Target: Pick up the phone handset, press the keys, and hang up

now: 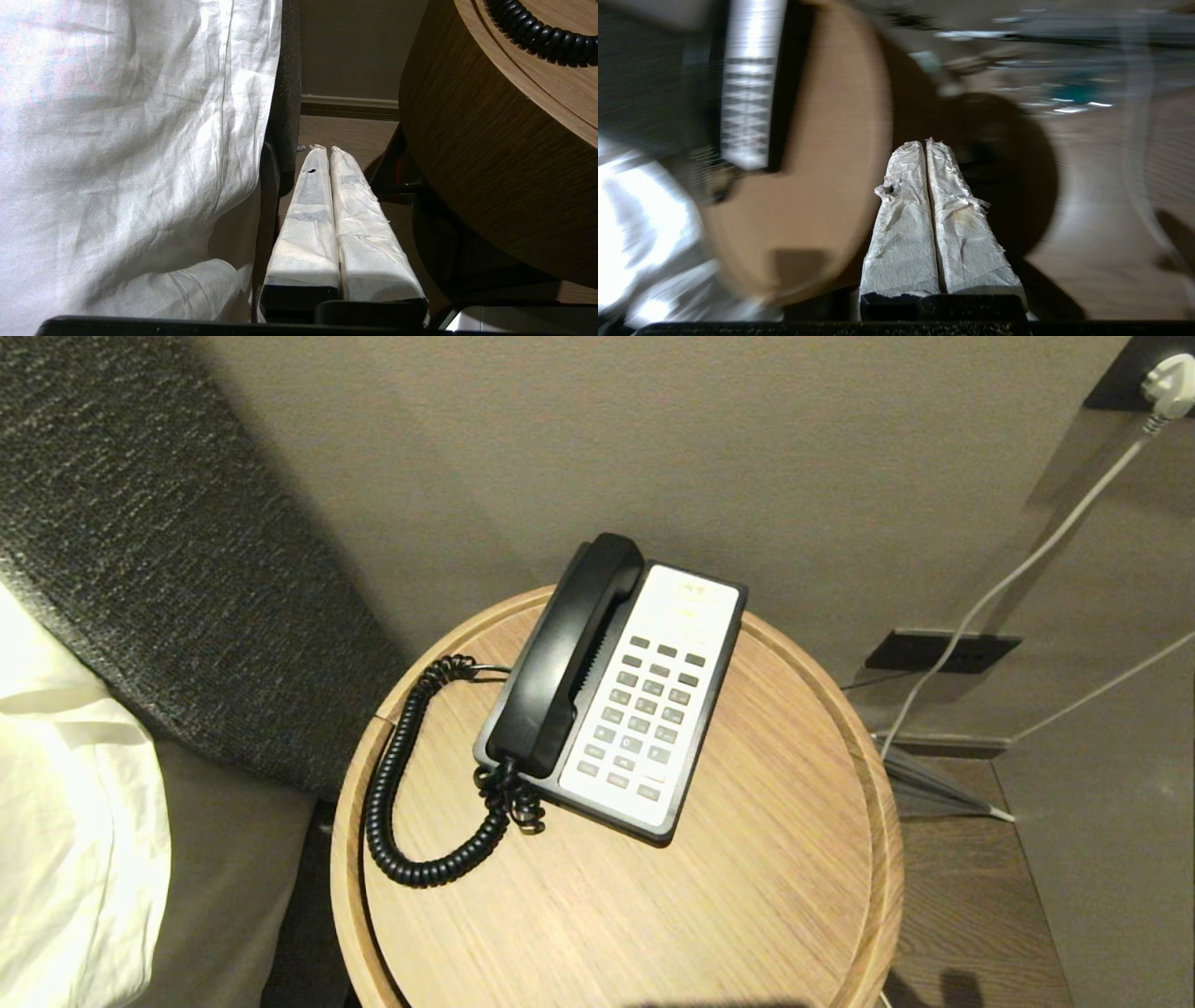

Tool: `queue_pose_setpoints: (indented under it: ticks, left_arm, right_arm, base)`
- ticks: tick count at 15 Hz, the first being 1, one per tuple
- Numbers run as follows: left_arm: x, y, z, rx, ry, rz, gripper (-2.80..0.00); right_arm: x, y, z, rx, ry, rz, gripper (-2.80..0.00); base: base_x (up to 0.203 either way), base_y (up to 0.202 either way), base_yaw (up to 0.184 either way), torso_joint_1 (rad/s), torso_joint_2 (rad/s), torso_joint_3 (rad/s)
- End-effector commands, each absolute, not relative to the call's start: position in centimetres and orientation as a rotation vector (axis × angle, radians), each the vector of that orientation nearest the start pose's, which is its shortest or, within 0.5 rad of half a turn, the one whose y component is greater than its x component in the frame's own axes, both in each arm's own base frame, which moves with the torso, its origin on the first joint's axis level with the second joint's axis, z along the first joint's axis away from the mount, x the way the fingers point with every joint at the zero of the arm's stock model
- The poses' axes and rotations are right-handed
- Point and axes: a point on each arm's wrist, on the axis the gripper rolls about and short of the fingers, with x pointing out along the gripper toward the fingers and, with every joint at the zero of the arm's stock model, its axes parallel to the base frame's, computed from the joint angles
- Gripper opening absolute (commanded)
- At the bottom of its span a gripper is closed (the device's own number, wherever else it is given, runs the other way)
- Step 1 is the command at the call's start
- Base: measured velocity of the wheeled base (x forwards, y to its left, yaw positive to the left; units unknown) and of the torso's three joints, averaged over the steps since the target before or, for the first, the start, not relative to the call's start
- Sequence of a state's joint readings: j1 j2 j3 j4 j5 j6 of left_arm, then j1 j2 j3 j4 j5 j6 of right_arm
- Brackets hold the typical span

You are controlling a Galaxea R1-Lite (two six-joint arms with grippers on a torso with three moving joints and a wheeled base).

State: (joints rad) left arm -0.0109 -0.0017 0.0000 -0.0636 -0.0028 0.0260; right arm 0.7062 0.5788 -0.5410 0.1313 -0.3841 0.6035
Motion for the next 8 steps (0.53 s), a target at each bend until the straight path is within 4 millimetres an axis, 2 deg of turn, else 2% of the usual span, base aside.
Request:
queue_pose_setpoints:
  ticks: [1,2,4,6,8]
  left_arm:
    - [-2.1,0.0,7.5,0.026,-0.039,-0.013,-2.8]
    - [-2.1,0.0,7.5,0.026,-0.039,-0.013,-2.8]
    - [-2.1,0.0,7.5,0.026,-0.039,-0.013,-2.8]
    - [-2.1,0.0,7.5,0.027,-0.039,-0.013,-2.8]
    - [-2.1,0.0,7.5,0.026,-0.039,-0.013,-2.8]
  right_arm:
    - [1.0,-0.2,18.0,0.503,0.207,0.094,-2.8]
    - [0.1,-0.4,16.1,0.479,0.196,0.054,-2.8]
    - [-0.3,-0.2,13.2,0.412,0.179,0.03,-2.8]
    - [-0.4,0.1,12.8,0.348,0.142,0.036,-2.8]
    - [-1.2,0.4,10.7,0.222,0.123,0.084,-2.8]
  base:
    - [0.0,0.0,0.0,0.0,0.0,0.0]
    - [0.0,0.0,0.0,0.0,0.0,0.0]
    - [0.0,0.0,0.0,0.0,0.0,0.0]
    - [0.0,0.0,0.0,0.0,0.0,0.0]
    - [0.0,0.0,0.0,0.0,0.0,0.0]
